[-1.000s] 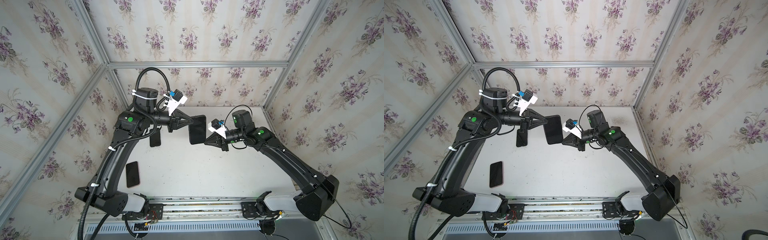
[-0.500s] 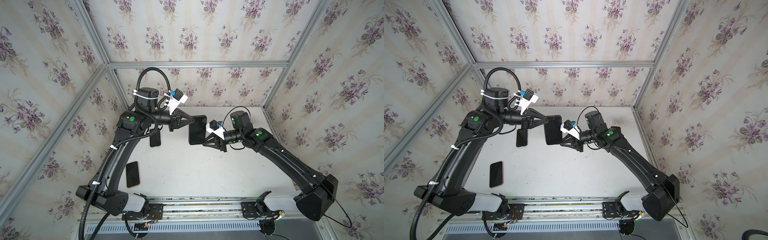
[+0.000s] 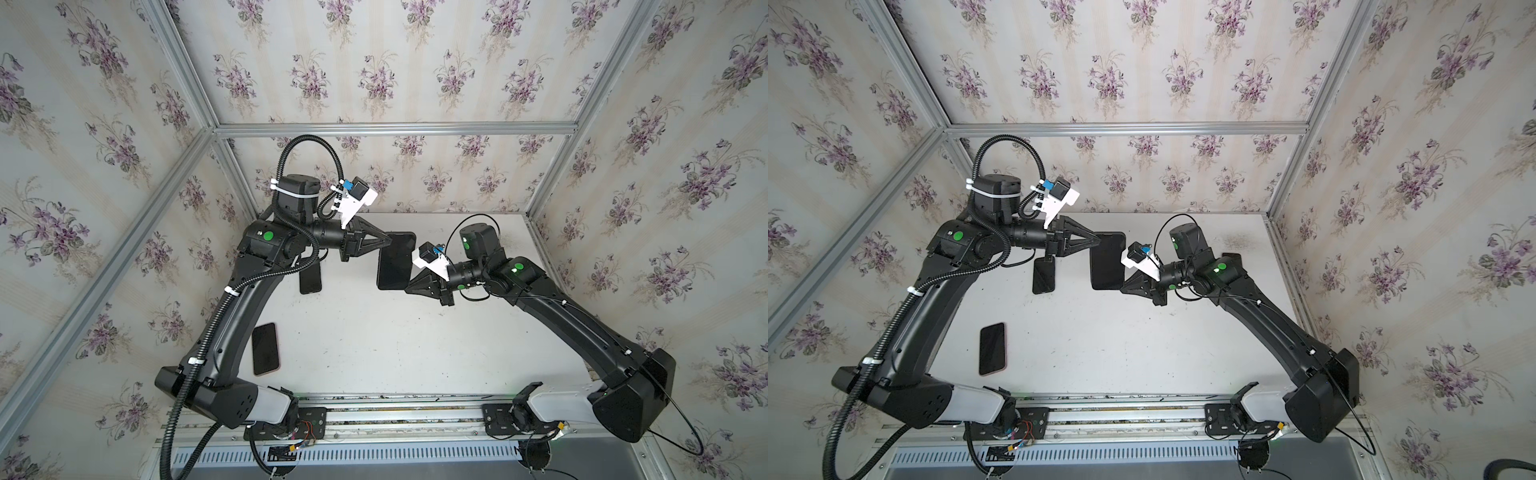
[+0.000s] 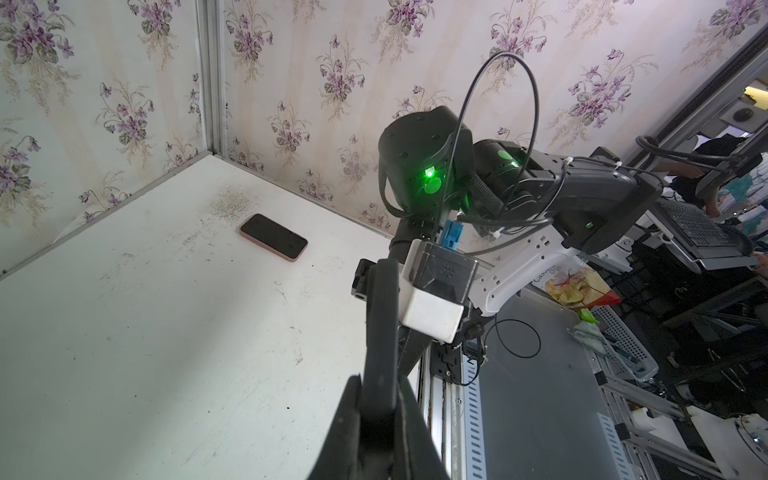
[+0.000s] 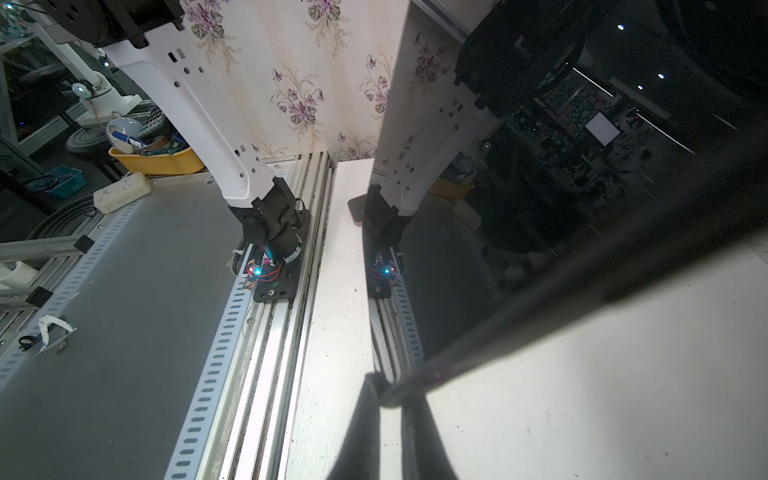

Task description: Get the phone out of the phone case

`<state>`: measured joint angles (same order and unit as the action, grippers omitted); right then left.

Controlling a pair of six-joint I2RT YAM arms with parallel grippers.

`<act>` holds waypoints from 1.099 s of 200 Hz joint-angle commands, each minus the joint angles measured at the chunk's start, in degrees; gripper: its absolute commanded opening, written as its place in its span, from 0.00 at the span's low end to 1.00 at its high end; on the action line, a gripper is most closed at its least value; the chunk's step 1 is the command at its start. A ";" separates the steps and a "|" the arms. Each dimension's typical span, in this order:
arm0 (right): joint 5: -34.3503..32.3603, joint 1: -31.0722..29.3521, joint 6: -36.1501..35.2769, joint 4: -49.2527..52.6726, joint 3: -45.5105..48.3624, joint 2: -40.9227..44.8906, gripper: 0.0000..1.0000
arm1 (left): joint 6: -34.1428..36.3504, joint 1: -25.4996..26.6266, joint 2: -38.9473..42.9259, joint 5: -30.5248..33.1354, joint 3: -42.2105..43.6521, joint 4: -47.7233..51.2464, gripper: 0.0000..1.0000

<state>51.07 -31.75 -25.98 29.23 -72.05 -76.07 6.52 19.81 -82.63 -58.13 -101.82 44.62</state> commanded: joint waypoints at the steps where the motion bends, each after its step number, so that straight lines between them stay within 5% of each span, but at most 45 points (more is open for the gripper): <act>1: 1.13 -0.40 -1.44 -7.01 0.38 0.61 0.00 | -3.38 0.12 -0.73 -0.05 0.62 -3.29 0.00; 104: -8.56 -0.90 -5.92 -17.94 2.35 2.09 0.00 | -17.68 0.05 -8.06 -2.65 -0.42 -7.02 0.00; 186: -11.40 -0.88 -0.20 -26.87 7.28 3.36 0.00 | -26.93 -1.01 -7.84 -3.87 0.47 -13.91 0.00; 220: -17.96 -0.60 6.10 -31.96 14.16 8.06 0.16 | -41.38 -4.11 -6.43 -3.91 2.48 -25.57 0.00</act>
<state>38.11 -32.45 -25.96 5.63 -61.36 -70.89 -22.20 17.21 -90.08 -61.10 -100.29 31.22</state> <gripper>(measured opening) 0.075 0.133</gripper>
